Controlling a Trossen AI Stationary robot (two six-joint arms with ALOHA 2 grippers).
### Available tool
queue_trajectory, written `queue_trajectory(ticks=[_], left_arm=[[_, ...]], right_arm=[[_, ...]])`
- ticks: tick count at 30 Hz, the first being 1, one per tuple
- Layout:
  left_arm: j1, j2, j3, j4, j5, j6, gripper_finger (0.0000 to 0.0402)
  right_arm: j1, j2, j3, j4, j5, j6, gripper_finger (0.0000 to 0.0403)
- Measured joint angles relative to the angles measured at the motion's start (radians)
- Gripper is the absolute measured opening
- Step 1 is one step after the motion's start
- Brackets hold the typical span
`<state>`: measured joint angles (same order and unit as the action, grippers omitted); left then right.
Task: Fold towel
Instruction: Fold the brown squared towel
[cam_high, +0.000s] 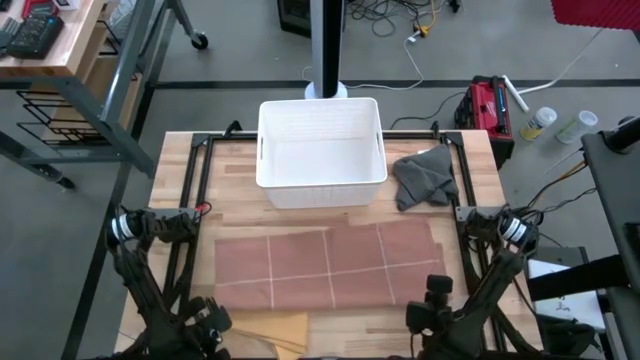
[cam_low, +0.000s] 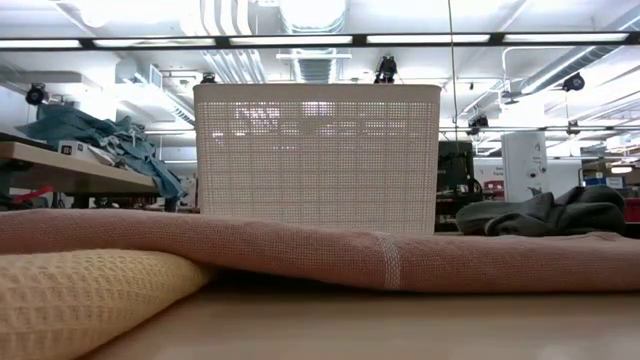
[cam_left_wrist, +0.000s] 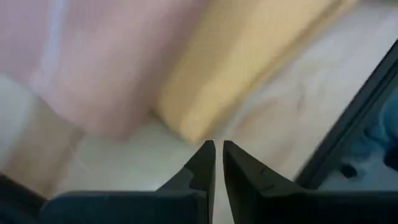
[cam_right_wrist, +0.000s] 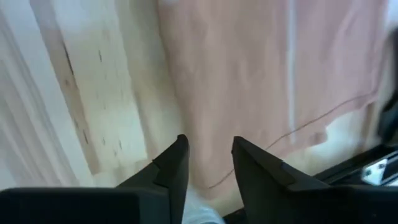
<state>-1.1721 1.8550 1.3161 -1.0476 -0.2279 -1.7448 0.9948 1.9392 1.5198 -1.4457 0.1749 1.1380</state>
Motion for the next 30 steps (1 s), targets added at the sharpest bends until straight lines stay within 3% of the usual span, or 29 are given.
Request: queue_trajectory(ticks=[5, 8, 14, 19, 24, 30], left_arm=[[0.030, -0.001, 0.009, -0.023, -0.415, 0.110, 0.0021], [0.091, -0.001, 0.009, -0.021, -0.514, 0.183, 0.0020], [0.269, -0.001, -0.007, 0.114, -0.513, 0.454, 0.0022], [0.421, -0.001, -0.022, 0.416, -0.514, 0.813, 0.0022], [0.562, 0.004, -0.024, 0.641, -0.494, 1.089, 0.0027], [0.688, 0.005, -0.040, 0.614, -0.362, 1.141, 0.0022]], right_arm=[[0.005, -0.022, 0.040, -0.118, 0.187, 0.119, 0.0128], [0.000, -0.085, 0.025, -0.124, 0.232, 0.201, 0.0125], [0.000, -0.240, -0.034, -0.125, 0.318, 0.337, 0.0111], [0.001, -0.369, -0.152, -0.115, 0.384, 0.467, 0.0100], [0.001, -0.449, -0.320, -0.012, 0.381, 0.538, 0.0090], [-0.003, -0.480, -0.470, 0.196, 0.346, 0.548, 0.0077]])
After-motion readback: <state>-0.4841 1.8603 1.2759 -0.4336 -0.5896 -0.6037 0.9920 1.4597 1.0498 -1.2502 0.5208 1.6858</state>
